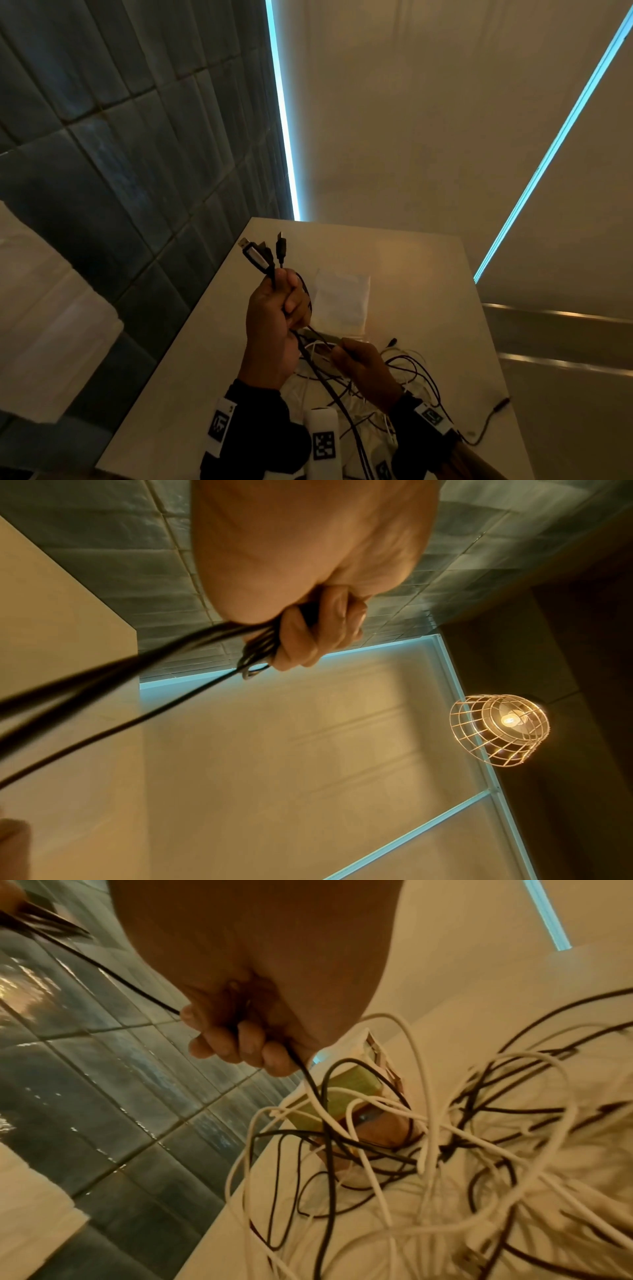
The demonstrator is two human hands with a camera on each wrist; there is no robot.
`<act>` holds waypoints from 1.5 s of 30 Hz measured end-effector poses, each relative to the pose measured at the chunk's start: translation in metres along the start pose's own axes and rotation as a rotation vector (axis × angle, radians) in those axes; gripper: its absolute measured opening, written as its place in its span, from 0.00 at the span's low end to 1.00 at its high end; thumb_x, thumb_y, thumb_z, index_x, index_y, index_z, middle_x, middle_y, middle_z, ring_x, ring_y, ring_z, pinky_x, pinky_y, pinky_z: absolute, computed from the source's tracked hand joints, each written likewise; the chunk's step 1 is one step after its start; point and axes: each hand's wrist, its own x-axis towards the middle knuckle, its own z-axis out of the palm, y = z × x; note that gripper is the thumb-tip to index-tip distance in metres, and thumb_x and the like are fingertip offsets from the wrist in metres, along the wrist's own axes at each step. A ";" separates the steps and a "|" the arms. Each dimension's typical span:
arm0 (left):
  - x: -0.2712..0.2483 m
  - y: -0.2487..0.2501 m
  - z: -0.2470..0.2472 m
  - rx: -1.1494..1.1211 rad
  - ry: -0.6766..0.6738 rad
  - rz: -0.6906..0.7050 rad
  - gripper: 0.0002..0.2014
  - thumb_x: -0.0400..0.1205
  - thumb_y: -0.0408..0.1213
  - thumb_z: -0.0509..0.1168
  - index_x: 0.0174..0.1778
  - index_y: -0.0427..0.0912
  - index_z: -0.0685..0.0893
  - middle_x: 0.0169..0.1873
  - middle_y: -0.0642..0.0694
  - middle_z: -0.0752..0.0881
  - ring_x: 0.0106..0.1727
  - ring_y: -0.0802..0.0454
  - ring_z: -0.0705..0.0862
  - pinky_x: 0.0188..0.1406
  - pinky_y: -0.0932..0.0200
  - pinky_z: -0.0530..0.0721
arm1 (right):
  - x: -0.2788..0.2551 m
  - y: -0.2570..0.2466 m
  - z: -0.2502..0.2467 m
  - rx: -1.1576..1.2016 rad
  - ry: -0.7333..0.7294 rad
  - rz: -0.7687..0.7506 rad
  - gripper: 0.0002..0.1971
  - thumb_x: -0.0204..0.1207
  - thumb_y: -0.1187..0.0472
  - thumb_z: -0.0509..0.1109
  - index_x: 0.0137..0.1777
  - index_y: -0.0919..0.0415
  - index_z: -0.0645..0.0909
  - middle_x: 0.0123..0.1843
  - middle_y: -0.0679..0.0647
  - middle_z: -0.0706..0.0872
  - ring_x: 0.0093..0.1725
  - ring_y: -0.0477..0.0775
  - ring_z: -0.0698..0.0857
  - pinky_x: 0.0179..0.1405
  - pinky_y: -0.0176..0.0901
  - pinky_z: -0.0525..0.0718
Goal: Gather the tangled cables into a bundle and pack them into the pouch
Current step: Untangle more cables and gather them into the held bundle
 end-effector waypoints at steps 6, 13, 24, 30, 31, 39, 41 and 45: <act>0.000 0.008 -0.001 0.000 0.045 0.070 0.18 0.90 0.40 0.49 0.36 0.42 0.74 0.19 0.53 0.66 0.18 0.59 0.59 0.17 0.65 0.62 | -0.005 0.033 -0.002 -0.068 0.044 0.054 0.14 0.80 0.55 0.63 0.31 0.53 0.77 0.27 0.44 0.74 0.30 0.43 0.70 0.32 0.41 0.69; 0.003 0.011 -0.001 0.136 0.081 0.031 0.16 0.89 0.40 0.50 0.38 0.41 0.74 0.19 0.52 0.67 0.18 0.58 0.59 0.17 0.64 0.58 | 0.000 0.034 -0.008 -0.138 0.080 0.107 0.13 0.78 0.57 0.65 0.31 0.55 0.79 0.27 0.46 0.76 0.28 0.45 0.73 0.32 0.46 0.70; 0.008 -0.015 -0.008 0.322 0.261 -0.201 0.15 0.90 0.42 0.50 0.39 0.42 0.71 0.38 0.41 0.92 0.26 0.50 0.81 0.17 0.63 0.68 | 0.024 -0.105 -0.007 0.204 0.085 -0.141 0.08 0.77 0.71 0.70 0.38 0.75 0.79 0.27 0.58 0.81 0.26 0.55 0.75 0.27 0.44 0.75; 0.008 -0.009 -0.001 -0.052 0.129 -0.195 0.15 0.88 0.42 0.52 0.39 0.41 0.74 0.28 0.44 0.83 0.38 0.45 0.87 0.42 0.50 0.85 | 0.023 -0.102 0.005 0.227 -0.041 -0.049 0.08 0.72 0.75 0.73 0.33 0.68 0.82 0.27 0.54 0.83 0.26 0.46 0.79 0.29 0.36 0.78; 0.009 -0.008 -0.001 -0.093 0.116 -0.179 0.15 0.88 0.42 0.53 0.38 0.41 0.74 0.26 0.46 0.77 0.32 0.47 0.84 0.39 0.52 0.84 | 0.023 -0.095 0.005 0.233 -0.041 -0.014 0.08 0.72 0.75 0.74 0.32 0.67 0.82 0.27 0.53 0.83 0.26 0.46 0.79 0.28 0.37 0.78; 0.014 -0.002 -0.010 -0.100 0.042 -0.036 0.14 0.88 0.41 0.52 0.38 0.40 0.72 0.25 0.51 0.69 0.22 0.58 0.67 0.22 0.64 0.69 | 0.011 -0.028 -0.003 0.132 -0.018 0.060 0.11 0.77 0.59 0.71 0.34 0.60 0.85 0.29 0.53 0.79 0.30 0.47 0.73 0.31 0.35 0.71; 0.014 0.000 -0.011 -0.089 0.044 -0.025 0.14 0.89 0.40 0.51 0.38 0.40 0.72 0.25 0.51 0.70 0.22 0.58 0.68 0.22 0.64 0.70 | 0.008 -0.014 -0.004 0.102 0.000 0.062 0.12 0.77 0.58 0.70 0.33 0.62 0.83 0.28 0.50 0.76 0.29 0.44 0.72 0.31 0.34 0.70; 0.014 0.002 -0.011 -0.096 0.060 0.011 0.15 0.89 0.38 0.51 0.37 0.40 0.74 0.24 0.51 0.70 0.18 0.61 0.63 0.18 0.66 0.66 | 0.008 0.005 -0.001 0.039 -0.010 0.047 0.13 0.80 0.60 0.67 0.34 0.62 0.82 0.29 0.45 0.79 0.31 0.42 0.75 0.34 0.37 0.73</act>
